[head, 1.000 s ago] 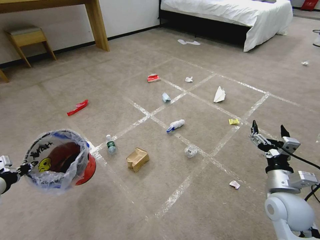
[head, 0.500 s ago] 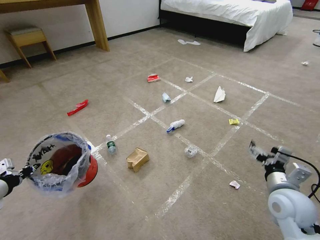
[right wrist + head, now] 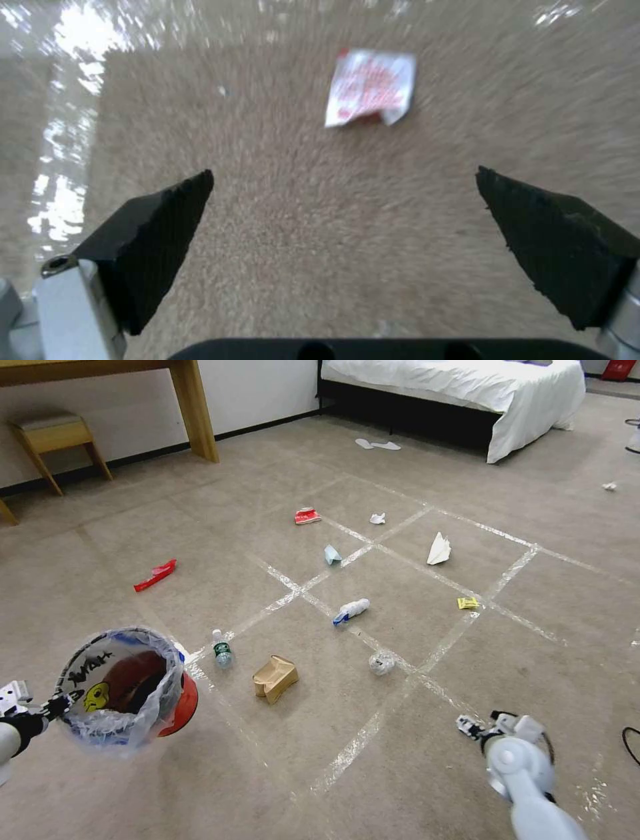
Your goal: Pick up the trash bin and place the garbage on the floor into it.
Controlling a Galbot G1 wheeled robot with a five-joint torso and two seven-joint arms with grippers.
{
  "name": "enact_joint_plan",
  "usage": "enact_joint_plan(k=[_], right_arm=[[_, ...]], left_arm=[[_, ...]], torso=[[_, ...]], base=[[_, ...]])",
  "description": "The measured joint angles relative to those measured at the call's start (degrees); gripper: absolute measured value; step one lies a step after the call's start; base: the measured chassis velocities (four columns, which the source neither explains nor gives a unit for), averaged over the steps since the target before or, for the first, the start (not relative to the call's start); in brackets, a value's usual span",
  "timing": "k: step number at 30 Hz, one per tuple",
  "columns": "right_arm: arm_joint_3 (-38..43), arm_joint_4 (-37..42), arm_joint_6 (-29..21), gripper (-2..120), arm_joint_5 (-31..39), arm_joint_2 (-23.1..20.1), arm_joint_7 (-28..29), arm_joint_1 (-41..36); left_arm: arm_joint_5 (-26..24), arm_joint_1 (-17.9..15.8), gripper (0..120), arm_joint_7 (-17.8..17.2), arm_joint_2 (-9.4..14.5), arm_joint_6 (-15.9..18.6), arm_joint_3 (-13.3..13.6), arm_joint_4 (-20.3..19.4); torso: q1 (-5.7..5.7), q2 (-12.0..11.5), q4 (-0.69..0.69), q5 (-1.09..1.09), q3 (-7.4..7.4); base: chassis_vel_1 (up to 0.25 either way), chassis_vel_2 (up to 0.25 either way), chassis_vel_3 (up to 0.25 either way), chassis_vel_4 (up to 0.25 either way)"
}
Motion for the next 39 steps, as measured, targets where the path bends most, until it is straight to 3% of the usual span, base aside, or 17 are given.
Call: enact_joint_plan(k=[4,22,31,35,37,39], right_arm=[[-1.1,-5.4,2.1,100,-2.9,0.7,-2.7,3.4],[-0.3,-15.3,5.6,99,-6.5,1.5,-5.6,8.4],[-0.3,-18.2,6.9,70,-8.4,2.1,-6.6,9.6],[-0.4,-18.3,7.0,62,-8.6,2.2,-6.8,9.6],[-0.5,-18.7,7.1,47,-8.9,2.3,-7.2,9.7],[-0.6,-18.9,7.2,43,-9.1,2.3,-7.3,9.7]], left_arm=[[0.1,0.2,0,0.0,0.0,0.0,0.0,-0.1],[0.8,-0.4,0,0.9,0.1,0.0,0.5,1.9],[1.2,-0.6,0,1.2,0.3,0.0,0.9,2.1],[1.3,-0.6,0,1.3,0.3,0.0,1.0,2.1],[1.4,-0.5,0,1.5,0.2,0.0,1.0,2.1],[1.5,-0.4,0,1.6,0.2,0.0,1.0,2.0]], torso=[[0.0,0.0,0.0,0.01,0.0],[0.0,0.0,0.0,0.0,0.0],[0.0,0.0,0.0,0.01,0.0],[0.0,0.0,0.0,0.0,0.0],[0.0,0.0,0.0,0.0,0.0],[0.0,0.0,0.0,0.0,0.0]], base=[[0.0,0.0,0.0,0.0],[0.0,0.0,0.0,0.0],[0.0,0.0,0.0,0.0],[0.0,0.0,0.0,0.0],[0.0,0.0,0.0,0.0],[0.0,0.0,0.0,0.0]])
